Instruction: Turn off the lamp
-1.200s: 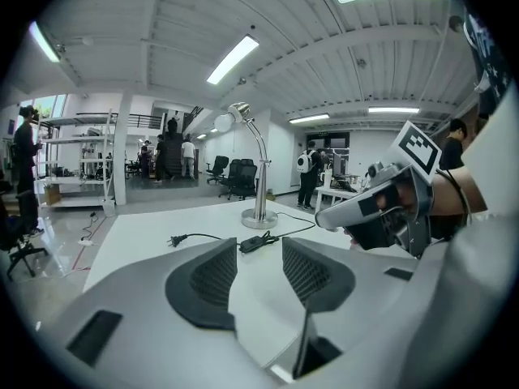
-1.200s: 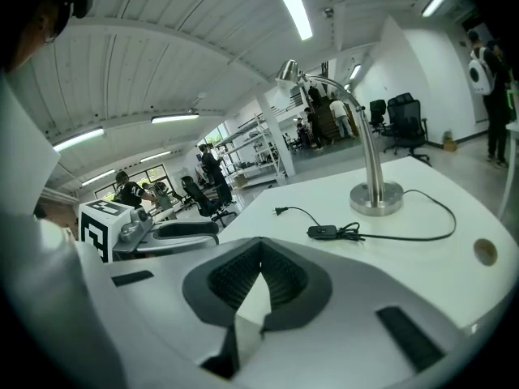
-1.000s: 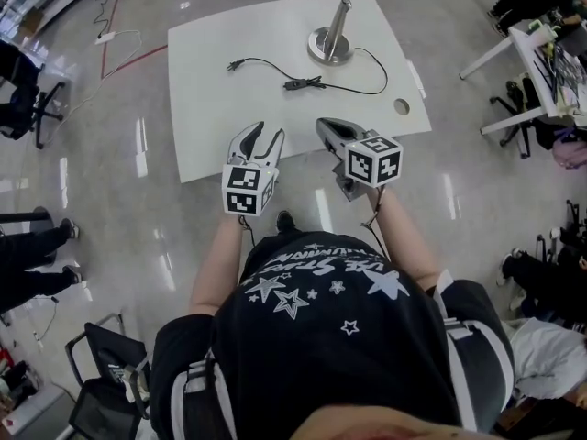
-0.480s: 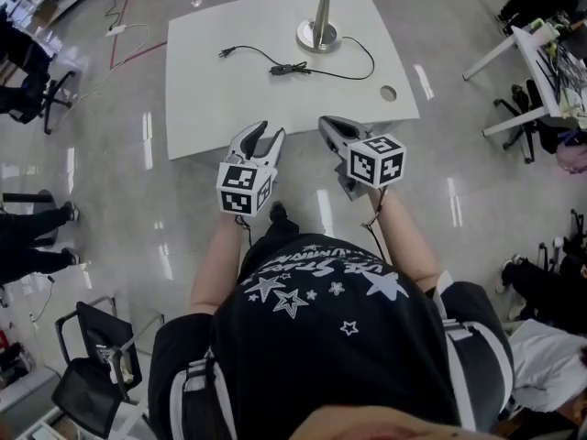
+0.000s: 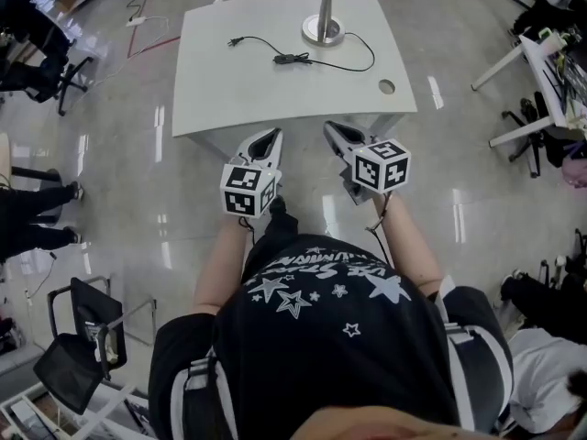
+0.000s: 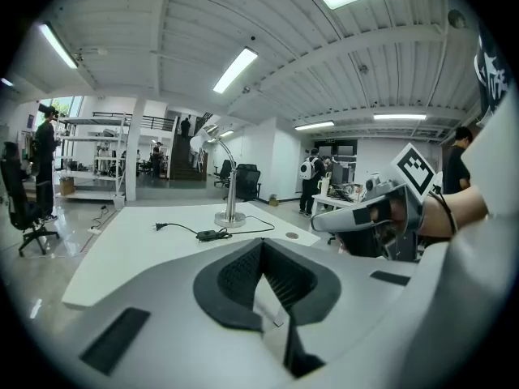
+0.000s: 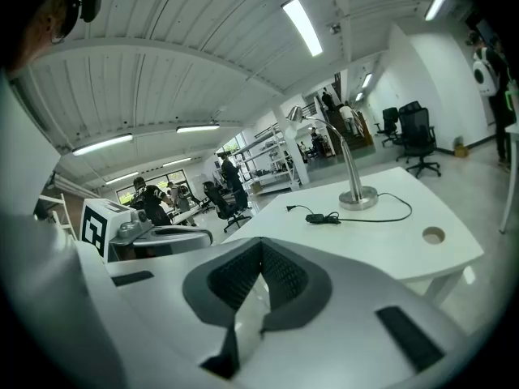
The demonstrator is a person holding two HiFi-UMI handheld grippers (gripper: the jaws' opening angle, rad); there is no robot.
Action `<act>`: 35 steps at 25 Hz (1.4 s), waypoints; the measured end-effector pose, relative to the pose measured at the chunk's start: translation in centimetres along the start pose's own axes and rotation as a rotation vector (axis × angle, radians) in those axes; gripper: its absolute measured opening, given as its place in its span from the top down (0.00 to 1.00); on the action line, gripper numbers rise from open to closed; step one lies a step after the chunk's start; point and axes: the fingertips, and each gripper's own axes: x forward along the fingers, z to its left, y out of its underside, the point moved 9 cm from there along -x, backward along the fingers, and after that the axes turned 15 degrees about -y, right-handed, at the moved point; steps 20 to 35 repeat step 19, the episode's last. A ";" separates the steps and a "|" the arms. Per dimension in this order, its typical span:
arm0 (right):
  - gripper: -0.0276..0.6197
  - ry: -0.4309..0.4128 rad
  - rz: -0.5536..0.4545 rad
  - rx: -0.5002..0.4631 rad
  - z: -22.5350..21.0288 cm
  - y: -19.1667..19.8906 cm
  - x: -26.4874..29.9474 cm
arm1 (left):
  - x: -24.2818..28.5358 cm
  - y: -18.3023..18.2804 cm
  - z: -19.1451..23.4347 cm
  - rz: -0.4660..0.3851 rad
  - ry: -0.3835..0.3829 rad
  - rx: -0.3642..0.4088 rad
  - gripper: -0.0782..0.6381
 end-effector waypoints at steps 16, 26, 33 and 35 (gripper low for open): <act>0.95 -0.067 0.004 -0.038 4.0 3.0 -5.1 | -6.3 0.6 -4.6 -0.083 -0.068 -0.059 0.88; 0.95 -0.077 0.004 -0.043 4.7 3.6 -5.6 | -7.3 0.8 -5.2 -0.088 -0.070 -0.062 0.88; 0.95 -0.077 0.004 -0.043 4.7 3.6 -5.6 | -7.3 0.8 -5.2 -0.088 -0.070 -0.062 0.88; 0.95 -0.077 0.004 -0.043 4.7 3.6 -5.6 | -7.3 0.8 -5.2 -0.088 -0.070 -0.062 0.88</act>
